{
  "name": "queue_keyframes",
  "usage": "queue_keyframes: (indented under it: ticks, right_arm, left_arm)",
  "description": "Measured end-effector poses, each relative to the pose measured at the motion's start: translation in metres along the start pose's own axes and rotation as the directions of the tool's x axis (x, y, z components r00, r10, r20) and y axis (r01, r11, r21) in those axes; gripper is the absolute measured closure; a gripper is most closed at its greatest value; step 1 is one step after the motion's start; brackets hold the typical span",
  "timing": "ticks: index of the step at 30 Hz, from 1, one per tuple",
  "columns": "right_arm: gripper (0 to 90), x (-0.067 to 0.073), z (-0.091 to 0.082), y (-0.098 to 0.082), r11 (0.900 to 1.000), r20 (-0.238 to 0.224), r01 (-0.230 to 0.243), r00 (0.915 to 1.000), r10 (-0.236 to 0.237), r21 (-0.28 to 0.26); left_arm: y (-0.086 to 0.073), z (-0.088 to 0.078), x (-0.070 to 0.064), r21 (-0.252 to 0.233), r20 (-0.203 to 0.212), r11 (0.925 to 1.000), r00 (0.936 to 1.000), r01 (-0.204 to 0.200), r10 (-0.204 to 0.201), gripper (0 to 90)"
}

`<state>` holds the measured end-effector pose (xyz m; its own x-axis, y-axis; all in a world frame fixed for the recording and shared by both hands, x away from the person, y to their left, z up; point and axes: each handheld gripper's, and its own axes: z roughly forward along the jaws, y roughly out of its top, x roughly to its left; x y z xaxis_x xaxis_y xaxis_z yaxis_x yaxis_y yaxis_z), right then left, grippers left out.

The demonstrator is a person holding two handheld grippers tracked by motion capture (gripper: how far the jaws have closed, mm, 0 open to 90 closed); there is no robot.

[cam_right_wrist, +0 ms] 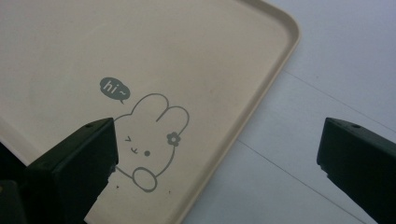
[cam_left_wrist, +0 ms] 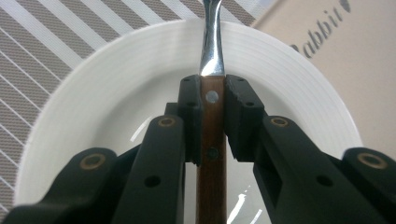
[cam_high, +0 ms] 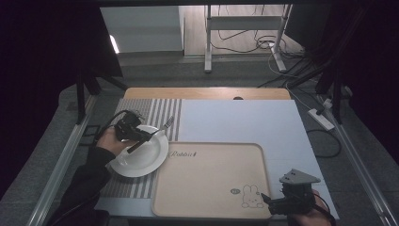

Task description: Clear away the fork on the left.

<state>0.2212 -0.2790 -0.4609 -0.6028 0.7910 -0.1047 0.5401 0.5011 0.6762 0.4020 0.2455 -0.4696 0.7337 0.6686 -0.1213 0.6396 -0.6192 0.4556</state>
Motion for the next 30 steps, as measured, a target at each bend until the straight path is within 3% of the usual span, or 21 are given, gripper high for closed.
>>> queue_keyframes:
  ticks: [5, 16, 30]
  right_arm:
    - [0.0, 0.0, 0.0, 0.0, 1.0, -0.001, 0.003, 1.0, -0.003, 0.002]
    - [0.0, 0.001, 0.0, 0.0, 1.0, 0.004, 0.014, 0.9999, -0.014, -0.002]
    - [0.0, 0.003, 0.0, 0.0, 0.999, 0.006, 0.036, 0.9993, -0.036, 0.001]
  left_arm:
    - [-0.009, 0.001, -0.011, 0.007, 0.011, 1.0, 0.9999, -0.002, 0.002, 77.3]
    - [-0.026, -0.004, -0.044, -0.027, 0.05, 0.9996, 0.9987, 0.009, -0.008, 77.3]
    - [-0.022, 0.002, -0.085, -0.026, 0.055, 0.9993, 0.9981, -0.028, 0.029, 77.3]
